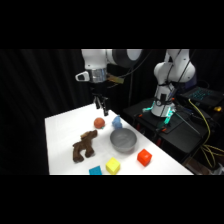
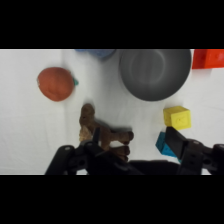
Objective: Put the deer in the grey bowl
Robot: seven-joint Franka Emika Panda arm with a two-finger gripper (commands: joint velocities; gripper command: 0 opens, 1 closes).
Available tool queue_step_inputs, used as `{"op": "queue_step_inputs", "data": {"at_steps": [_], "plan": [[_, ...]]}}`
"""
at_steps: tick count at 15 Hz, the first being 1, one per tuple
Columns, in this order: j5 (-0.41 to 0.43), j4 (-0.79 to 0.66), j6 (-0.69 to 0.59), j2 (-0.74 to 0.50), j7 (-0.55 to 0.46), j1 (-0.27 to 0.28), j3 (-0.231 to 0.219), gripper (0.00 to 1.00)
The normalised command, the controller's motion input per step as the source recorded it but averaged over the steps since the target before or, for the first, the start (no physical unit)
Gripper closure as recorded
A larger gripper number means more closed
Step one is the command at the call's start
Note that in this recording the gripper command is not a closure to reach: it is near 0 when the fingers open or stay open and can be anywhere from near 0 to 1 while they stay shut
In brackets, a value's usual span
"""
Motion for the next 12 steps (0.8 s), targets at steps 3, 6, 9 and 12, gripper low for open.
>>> {"op": "queue_step_inputs", "data": {"at_steps": [3, 6, 9, 12], "plan": [[0.006, 0.06, 0.0, 0.03, -0.02, -0.022, 0.014, 0.0], [-0.072, 0.31, 0.07, 0.23, 0.0, -0.034, -0.007, 0.0], [-0.081, 0.56, 0.19, 0.49, -0.08, -0.046, -0.011, 0.0], [-0.036, 0.68, 0.18, 0.62, -0.06, -0.046, -0.003, 0.0]]}}
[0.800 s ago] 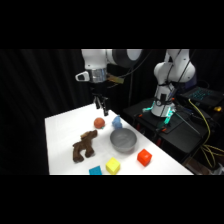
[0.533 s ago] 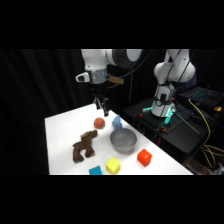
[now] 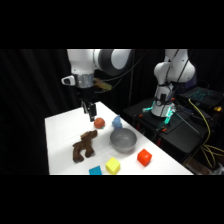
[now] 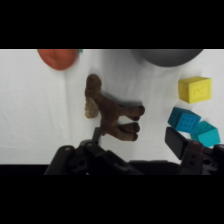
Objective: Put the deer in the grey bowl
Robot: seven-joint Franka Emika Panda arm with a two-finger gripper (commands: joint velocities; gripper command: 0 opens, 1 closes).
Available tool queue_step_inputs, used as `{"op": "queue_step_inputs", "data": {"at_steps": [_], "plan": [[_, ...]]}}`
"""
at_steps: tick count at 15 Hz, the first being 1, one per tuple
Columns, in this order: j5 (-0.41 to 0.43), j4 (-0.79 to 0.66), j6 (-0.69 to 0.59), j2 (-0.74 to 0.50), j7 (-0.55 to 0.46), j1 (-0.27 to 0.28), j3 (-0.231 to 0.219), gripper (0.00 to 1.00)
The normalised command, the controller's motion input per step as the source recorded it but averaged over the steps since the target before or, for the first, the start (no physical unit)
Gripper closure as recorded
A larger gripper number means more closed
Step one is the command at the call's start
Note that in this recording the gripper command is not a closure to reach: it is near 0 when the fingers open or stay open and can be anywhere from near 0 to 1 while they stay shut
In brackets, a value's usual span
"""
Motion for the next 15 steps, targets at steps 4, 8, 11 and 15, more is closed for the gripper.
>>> {"op": "queue_step_inputs", "data": {"at_steps": [4, 8, 11, 15], "plan": [[0.04, 0.6, 0.14, 0.6, -0.01, -0.05, 0.017, 0.0], [0.123, 0.48, 0.15, 0.51, 0.0, -0.072, 0.063, 0.0], [0.13, 0.37, 0.13, 0.42, 0.06, -0.049, 0.084, 0.0], [0.074, 0.27, 0.15, 0.35, 0.11, 0.001, 0.042, 0.0]]}}
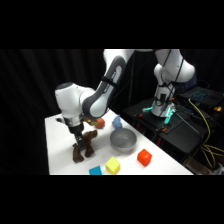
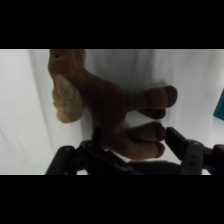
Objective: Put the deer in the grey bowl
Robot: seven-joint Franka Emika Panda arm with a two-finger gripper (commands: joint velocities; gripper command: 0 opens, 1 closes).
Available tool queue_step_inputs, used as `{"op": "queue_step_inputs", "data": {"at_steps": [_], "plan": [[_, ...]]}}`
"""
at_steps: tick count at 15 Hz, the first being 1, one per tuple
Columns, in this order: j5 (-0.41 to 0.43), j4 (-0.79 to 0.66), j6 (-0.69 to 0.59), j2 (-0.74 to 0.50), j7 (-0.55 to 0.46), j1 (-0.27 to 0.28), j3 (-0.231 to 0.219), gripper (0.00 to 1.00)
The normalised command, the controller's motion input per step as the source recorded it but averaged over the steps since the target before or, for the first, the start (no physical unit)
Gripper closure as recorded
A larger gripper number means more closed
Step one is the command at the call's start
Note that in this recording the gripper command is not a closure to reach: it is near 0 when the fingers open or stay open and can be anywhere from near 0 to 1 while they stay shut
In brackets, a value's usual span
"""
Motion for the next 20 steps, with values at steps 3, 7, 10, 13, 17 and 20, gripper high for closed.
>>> {"op": "queue_step_inputs", "data": {"at_steps": [3, 7, 10, 13, 17, 20], "plan": [[0.016, 0.15, 0.17, 0.25, 0.11, 0.024, -0.037, 0.0], [-0.012, 0.07, 0.14, 0.18, 0.09, 0.028, -0.065, 1.0], [-0.019, 0.0, 0.1, 0.11, 0.05, 0.031, -0.057, 1.0], [-0.022, -0.01, 0.07, 0.07, 0.05, 0.037, -0.058, 1.0], [-0.01, -0.05, 0.04, -0.01, 0.03, 0.035, -0.029, 0.0], [0.022, -0.21, 0.0, -0.26, -0.01, 0.007, 0.012, 0.0]]}}
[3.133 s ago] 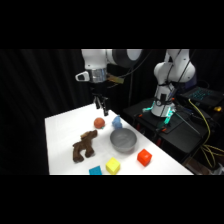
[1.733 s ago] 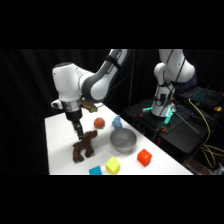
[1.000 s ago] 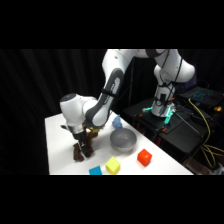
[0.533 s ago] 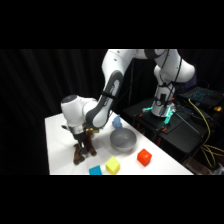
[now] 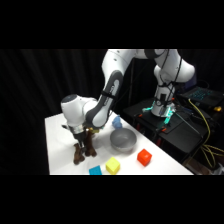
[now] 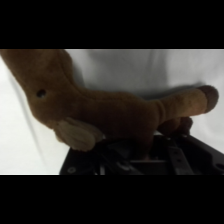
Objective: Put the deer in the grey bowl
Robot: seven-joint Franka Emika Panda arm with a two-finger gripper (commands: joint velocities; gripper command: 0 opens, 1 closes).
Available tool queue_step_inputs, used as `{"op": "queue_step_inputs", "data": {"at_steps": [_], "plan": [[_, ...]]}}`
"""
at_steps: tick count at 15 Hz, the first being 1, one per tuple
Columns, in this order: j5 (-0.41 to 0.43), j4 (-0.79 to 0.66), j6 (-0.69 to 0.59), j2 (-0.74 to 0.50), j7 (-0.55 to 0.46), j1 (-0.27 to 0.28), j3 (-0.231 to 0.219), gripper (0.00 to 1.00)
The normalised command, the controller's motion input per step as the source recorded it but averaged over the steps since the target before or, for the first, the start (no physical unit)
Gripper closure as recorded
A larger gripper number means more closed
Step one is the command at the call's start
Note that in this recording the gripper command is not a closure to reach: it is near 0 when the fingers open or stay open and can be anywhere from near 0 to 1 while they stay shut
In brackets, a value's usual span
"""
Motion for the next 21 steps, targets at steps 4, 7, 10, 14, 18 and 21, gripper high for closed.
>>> {"op": "queue_step_inputs", "data": {"at_steps": [4, 7, 10, 14, 18, 21], "plan": [[0.03, -0.37, -0.07, -0.54, -0.05, -0.02, 0.015, 0.59], [0.036, -0.39, -0.17, -0.61, -0.06, -0.039, 0.003, 0.18], [0.036, -0.33, -0.16, -0.54, -0.06, -0.038, -0.011, 0.18], [0.013, -0.34, -0.16, -0.55, -0.02, -0.01, -0.032, 0.18], [-0.036, -0.51, -0.17, -0.67, 0.04, 0.029, -0.038, 0.18], [-0.065, -0.67, -0.15, -0.74, 0.1, 0.075, -0.003, 0.18]]}}
